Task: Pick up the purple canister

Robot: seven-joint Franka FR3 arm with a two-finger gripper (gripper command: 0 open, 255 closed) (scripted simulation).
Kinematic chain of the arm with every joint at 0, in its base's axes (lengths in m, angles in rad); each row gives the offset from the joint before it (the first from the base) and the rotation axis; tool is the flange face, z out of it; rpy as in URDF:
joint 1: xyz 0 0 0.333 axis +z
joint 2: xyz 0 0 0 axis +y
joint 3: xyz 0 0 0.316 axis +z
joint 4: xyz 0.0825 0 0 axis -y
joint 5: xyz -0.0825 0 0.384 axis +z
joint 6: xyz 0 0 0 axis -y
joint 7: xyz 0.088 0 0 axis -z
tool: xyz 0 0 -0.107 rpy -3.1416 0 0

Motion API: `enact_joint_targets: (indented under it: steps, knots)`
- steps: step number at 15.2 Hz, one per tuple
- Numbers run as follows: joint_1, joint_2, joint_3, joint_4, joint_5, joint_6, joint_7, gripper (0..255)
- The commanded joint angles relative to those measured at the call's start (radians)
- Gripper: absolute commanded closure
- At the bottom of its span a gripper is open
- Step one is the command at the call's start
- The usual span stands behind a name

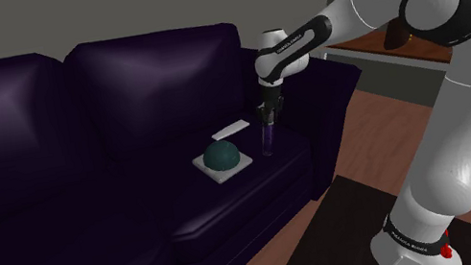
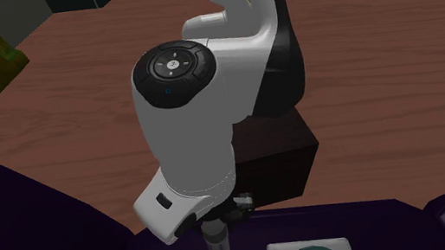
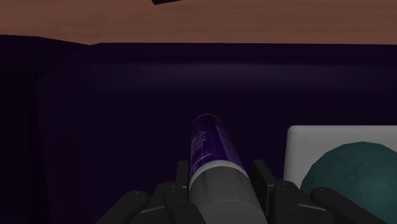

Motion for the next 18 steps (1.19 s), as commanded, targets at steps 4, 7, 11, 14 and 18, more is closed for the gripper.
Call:
enact_joint_targets:
  steps: [4,7,11,14,18]
  knots:
    - [0.000,0.000,0.000,-0.002,0.000,0.000,0.000,255]
    - [0.000,0.003,0.000,0.001,0.001,0.000,0.000,255]
    - [0.001,-0.023,0.000,0.028,-0.006,-0.052,0.004,255]
    - [0.001,-0.041,0.001,0.050,-0.011,-0.091,0.007,255]
    - [0.002,-0.061,0.001,0.082,-0.015,-0.143,0.011,255]
